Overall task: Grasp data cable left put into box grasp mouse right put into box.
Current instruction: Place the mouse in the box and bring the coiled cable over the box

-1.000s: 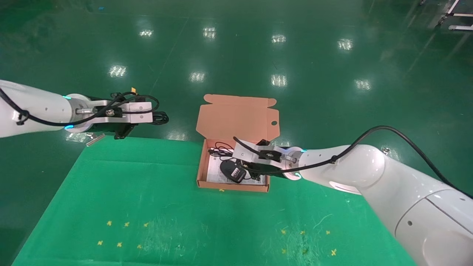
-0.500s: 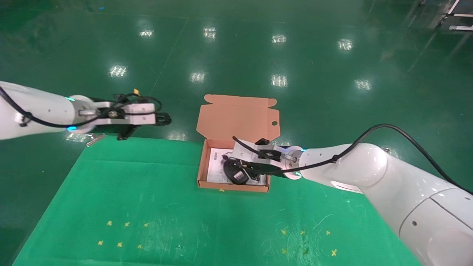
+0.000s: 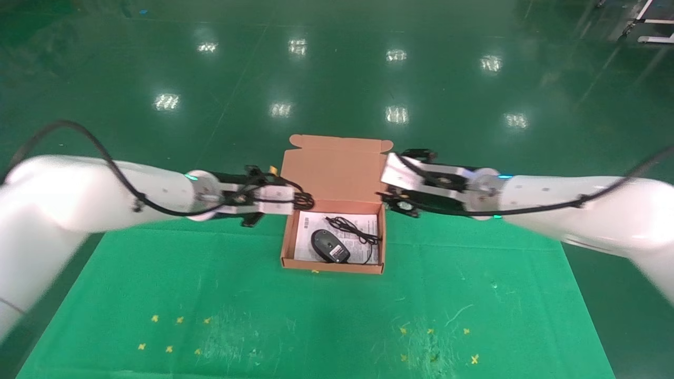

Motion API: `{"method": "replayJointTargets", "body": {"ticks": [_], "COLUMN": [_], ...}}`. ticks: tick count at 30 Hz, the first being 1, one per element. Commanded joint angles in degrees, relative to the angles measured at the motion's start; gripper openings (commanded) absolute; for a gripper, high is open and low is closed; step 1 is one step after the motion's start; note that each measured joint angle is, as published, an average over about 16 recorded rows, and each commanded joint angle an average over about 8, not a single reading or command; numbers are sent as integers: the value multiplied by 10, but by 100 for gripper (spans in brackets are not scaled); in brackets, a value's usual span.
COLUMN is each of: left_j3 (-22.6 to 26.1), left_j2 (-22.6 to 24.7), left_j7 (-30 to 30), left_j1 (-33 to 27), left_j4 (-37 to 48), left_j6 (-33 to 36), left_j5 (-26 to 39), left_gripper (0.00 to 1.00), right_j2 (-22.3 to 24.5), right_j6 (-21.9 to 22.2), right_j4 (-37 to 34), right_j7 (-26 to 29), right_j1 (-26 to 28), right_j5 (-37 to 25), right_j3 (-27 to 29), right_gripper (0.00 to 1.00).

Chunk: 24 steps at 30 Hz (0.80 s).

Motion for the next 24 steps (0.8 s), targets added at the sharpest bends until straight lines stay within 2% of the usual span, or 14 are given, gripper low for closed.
{"method": "replayJointTargets", "body": {"ticks": [1,9,15,19,24], "left_j3": [-1,14,50,82,119], "left_j2": [21,62,66,67,68], "left_j7": [23,117,146,153,154], "left_j1": [5,23,34,38,38], "left_j4": [23,88,89,84,79], "left_j6": [-18,-74,-102,-120,-143], "left_j5": [-14,-84,-146,-181,-211], "left_gripper": [0,0,0,0,0], "right_j2": [31,144,216,248,262], "right_j6": [3,3,3,4,1], "right_j4": [31,158,244,287,306], "right_j7": [7,70,132,173,201], "right_j1": [2,13,19,21,25], "right_j5": [-5,-56,-98,-125,-145], "right_j3": [0,-20,-32,-38,-41], "right_gripper": [100,100,100,100,100]}}
